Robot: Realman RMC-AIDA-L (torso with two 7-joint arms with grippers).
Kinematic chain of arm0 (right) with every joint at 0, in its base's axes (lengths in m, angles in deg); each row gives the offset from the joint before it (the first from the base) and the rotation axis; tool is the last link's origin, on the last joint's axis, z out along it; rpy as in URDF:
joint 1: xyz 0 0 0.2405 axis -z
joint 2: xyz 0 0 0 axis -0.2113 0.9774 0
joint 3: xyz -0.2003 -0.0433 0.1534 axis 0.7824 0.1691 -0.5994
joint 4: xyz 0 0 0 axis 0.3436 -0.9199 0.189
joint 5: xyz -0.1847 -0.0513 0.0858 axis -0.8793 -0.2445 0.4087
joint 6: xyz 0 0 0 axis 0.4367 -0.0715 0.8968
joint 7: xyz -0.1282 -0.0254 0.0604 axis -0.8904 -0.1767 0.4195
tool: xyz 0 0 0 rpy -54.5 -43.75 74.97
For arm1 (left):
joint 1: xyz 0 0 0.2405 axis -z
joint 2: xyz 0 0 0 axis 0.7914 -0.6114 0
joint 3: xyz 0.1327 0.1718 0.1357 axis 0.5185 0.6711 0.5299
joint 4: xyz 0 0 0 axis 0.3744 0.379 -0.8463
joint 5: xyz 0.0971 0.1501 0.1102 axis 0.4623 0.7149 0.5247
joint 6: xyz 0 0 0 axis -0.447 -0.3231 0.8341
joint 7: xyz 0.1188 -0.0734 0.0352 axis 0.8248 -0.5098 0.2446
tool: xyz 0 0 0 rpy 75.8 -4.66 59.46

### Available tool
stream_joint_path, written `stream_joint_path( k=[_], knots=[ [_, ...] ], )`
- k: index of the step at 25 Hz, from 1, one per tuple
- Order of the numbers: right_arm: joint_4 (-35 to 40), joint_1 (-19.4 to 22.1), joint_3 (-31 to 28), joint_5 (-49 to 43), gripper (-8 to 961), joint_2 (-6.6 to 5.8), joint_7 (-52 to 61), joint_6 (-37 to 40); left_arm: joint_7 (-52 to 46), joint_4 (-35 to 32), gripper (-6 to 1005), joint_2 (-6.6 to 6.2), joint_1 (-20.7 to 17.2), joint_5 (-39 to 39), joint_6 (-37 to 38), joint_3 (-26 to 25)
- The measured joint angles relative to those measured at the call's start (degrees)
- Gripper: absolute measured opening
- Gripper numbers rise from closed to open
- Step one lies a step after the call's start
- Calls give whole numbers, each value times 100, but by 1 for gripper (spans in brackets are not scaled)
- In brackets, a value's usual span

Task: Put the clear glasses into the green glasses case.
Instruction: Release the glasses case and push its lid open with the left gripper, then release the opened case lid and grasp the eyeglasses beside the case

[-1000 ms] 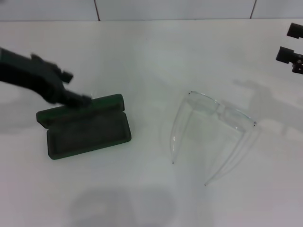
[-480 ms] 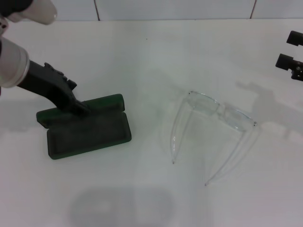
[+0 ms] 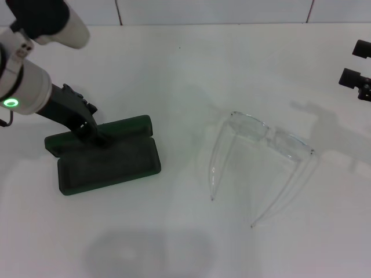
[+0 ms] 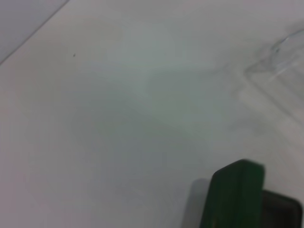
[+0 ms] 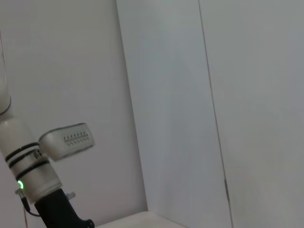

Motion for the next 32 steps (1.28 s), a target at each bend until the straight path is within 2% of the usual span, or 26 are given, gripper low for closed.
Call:
stream_joint_path(
  k=[6,13,21,26,32],
  knots=[
    [-21,37,0,27,714,1,-63,-6,-22,104,671,9,9,348,-263,469],
    [-26,44,-2,45,707,12,-121,-35,-35,64,640,5,38,384,-261,578],
    [-57,44,-164,51,699,43,-199,-36,-2,-29,437,3,41,505,-228,917],
    [-102,46,-318,30,694,26,-216,-38,40,-609,237,10,-82,441,-110,1060],
    [251,-68,-161,-283,688,-119,277,20,40,-1560,193,14,-302,74,144,1117]
  ],
)
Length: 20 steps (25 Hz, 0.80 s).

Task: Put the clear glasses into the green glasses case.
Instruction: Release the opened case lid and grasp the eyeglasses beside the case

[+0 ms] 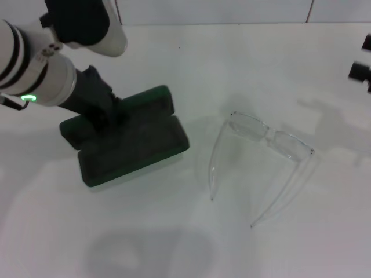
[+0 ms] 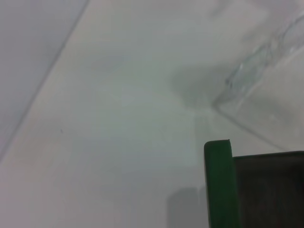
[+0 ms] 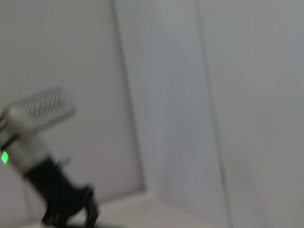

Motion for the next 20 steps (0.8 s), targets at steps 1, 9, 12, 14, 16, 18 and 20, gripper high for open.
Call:
stream_joint_path(
  k=[1,9,12,14,16,18,20],
  knots=[
    [306,-50,89,-291,687,-30,273,16,1,-138,193,1,-31,-44,19,-9],
    [2499,-1075,1053,-2870,680,34,2384,200,43,-487,193,2,-359,-87,-150,-115],
    [2530,-1683,1167,-3349,677,41,2965,215,143,-469,193,2,-481,-242,-283,-372],
    [2486,-2073,1205,-3656,676,40,3397,230,201,-445,192,2,-507,-464,-311,-594],
    [2456,-2381,1328,-4046,674,53,3853,259,224,-426,192,2,-511,-648,-314,-797],
    [2384,-2662,1550,-4572,674,134,4303,274,245,-424,192,1,-542,-790,-316,-932],
    [2261,-2874,1685,-5004,675,251,4551,261,274,-423,192,-3,-606,-923,-317,-1055]
  ],
)
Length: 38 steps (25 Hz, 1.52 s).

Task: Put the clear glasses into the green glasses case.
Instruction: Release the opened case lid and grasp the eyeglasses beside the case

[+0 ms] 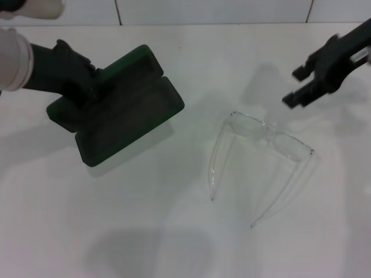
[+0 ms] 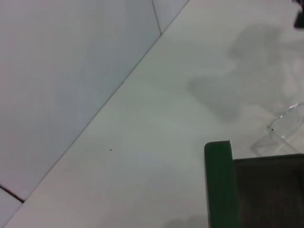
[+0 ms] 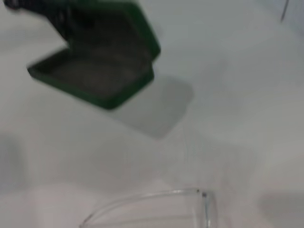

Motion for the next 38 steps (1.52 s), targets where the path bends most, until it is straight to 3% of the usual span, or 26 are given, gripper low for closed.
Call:
stream_joint_path(
  k=[3,5,10,21,30,38],
  knots=[
    [-413,-382,72,-582,675,229,200,-35,37,9,192,4,-69,-133,0,-104],
    [-750,-572,174,-748,674,284,302,-116,55,21,193,5,-84,-159,-1,-112],
    [-1329,-732,728,-783,673,283,665,-721,102,29,195,5,-128,-204,-3,-88],
    [-1958,-737,844,-764,670,303,699,-1349,194,100,201,5,-164,-327,-2,-77],
    [-2502,-770,1422,-466,600,319,672,-2040,258,318,206,4,-156,-345,2,-51],
    [-2692,-796,1530,-289,513,326,608,-2257,312,341,210,4,-171,-346,4,-51]
  ],
)
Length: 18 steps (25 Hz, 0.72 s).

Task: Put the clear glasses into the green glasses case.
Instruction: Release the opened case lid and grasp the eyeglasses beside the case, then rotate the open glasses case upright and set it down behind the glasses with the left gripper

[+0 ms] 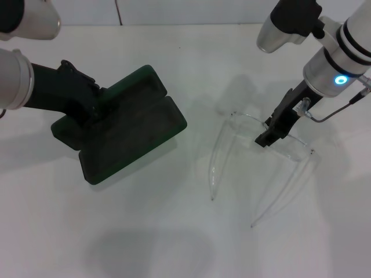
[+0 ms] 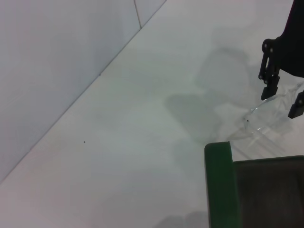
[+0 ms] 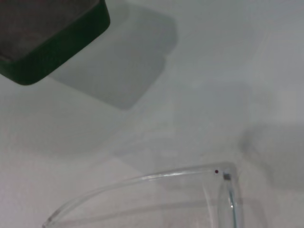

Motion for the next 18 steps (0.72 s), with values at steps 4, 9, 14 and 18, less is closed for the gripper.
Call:
stream_joint_path(
  k=[4,9,14,18],
  knots=[
    [-223,-106,5,4,441,0,-4,-27,10,26,213,0,19,0,-1,-12],
    [-287,-138,6,-44,321,-5,-2,-51,68,41,215,0,29,0,-4,-31],
    [-237,-80,3,-103,216,-49,-37,-198,76,65,218,0,28,0,-6,-29],
    [-38,47,-62,-137,174,-94,-168,-290,78,74,220,0,-5,0,-8,-32]
  ],
)
